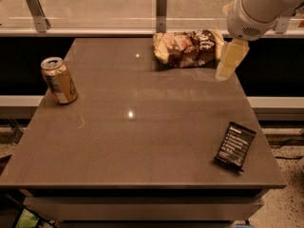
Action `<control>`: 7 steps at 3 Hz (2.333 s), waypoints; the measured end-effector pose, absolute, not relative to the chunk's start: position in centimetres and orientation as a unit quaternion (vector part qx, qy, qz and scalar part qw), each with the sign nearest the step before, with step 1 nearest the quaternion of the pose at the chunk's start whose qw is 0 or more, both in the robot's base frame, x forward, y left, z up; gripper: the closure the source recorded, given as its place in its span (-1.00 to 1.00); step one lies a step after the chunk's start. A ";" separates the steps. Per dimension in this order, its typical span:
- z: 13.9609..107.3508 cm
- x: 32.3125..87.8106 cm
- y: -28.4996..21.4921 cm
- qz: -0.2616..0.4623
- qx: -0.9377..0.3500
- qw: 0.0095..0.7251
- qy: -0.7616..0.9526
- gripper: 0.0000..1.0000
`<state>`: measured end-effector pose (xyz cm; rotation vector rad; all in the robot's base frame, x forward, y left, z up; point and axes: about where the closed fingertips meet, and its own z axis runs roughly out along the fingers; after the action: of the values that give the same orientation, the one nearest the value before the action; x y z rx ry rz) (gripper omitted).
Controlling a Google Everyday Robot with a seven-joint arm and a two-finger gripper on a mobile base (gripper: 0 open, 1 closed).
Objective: Move brown chip bag near orange can
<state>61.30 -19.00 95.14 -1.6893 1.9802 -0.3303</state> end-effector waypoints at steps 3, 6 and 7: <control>93.5 64.3 -20.2 -0.157 -0.593 0.269 0.742 -1.00; 90.3 67.9 -21.0 -0.138 -0.592 0.250 0.753 -1.00; 90.0 69.2 -20.5 -0.136 -0.601 0.245 0.749 -1.00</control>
Offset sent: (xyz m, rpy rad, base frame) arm 0.0373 -0.0112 -0.0148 -0.0391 -0.1105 -0.0709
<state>69.23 -20.47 89.98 -1.6399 2.0448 -0.3725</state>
